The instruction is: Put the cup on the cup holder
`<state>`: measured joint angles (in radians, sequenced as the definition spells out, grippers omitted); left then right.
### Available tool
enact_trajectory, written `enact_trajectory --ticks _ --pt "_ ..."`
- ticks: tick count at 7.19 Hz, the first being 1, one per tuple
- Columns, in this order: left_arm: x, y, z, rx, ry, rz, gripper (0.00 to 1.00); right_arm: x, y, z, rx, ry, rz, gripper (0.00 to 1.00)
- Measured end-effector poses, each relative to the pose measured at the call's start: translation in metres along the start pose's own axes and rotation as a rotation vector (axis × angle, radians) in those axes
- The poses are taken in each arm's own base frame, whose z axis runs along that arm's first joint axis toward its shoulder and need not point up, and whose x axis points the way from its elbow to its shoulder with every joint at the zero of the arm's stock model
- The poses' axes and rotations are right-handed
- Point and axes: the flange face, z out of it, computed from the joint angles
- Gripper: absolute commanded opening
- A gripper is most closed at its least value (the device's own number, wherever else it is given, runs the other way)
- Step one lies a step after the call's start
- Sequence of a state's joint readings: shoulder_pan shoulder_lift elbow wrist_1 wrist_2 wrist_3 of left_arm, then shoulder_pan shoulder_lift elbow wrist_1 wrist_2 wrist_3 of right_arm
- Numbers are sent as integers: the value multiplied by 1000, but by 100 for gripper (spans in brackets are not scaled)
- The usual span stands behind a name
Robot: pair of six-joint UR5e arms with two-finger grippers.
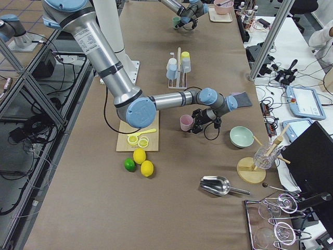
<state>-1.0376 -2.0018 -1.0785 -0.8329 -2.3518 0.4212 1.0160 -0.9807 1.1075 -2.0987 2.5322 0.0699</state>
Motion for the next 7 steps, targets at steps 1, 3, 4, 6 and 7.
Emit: enact_trajectory --ticks 1,3,4,6,7 --pt "-1 0 1 -2 0 -1 98 -1 0 3 -7 1 1 94" --pt "-1 0 2 -4 1 -3 98 0 -2 11 -22 3 7 91" --pt "-1 0 4 -6 0 -2 98 1 -3 15 -30 5 12 87" --pt "-2 1 8 -13 0 -4 98 1 -4 20 -44 4 25 72" --pt "-3 2 10 -18 1 -8 98 0 -4 19 -48 -4 29 58"
